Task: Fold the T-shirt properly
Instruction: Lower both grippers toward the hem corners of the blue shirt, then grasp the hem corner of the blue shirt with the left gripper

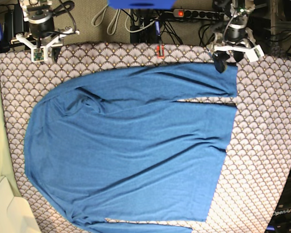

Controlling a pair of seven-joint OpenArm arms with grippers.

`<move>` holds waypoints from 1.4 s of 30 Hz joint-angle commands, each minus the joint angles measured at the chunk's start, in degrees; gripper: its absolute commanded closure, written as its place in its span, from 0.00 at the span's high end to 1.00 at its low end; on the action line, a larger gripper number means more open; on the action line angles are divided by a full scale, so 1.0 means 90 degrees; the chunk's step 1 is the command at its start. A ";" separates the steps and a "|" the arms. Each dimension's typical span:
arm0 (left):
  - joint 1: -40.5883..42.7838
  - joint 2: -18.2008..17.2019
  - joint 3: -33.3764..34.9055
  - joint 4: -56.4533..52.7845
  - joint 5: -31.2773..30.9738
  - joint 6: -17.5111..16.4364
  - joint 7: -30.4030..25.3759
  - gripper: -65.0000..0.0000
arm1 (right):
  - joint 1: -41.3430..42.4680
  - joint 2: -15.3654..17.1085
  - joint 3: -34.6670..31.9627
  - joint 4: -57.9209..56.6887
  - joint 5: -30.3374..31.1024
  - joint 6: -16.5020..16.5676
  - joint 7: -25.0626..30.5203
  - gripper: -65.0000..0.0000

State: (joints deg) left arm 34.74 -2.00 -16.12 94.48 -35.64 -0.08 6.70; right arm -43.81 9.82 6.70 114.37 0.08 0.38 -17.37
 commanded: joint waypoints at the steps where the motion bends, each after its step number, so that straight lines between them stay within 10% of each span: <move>1: 0.0003 0.0012 -0.0011 -0.0002 -0.0030 -0.0045 0.0022 0.71 | -0.0050 0.0046 0.0022 0.0084 -0.0004 0.0001 0.0147 0.36; 14: -0.0114 0.0012 0.0008 -0.0109 -0.0030 -0.0016 0.0022 0.08 | -0.0040 0.0222 0.0032 0.0084 -0.0013 0.0001 -0.0097 0.36; 38: 0.0023 -0.0027 0.0008 -0.0070 -0.0030 -0.0055 0.0032 0.08 | -0.0031 0.0222 0.0032 0.0084 -0.0013 0.0001 -0.0097 0.36; 42: 0.0071 -0.0017 -0.0001 -0.0031 -0.0040 -0.0055 0.0032 0.25 | -0.0031 0.0222 0.0032 0.0084 -0.0013 0.0001 -0.0097 0.36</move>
State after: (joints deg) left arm 35.18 -2.09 -15.99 93.21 -35.94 -0.43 7.51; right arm -43.68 11.42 6.70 114.37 0.05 0.38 -19.53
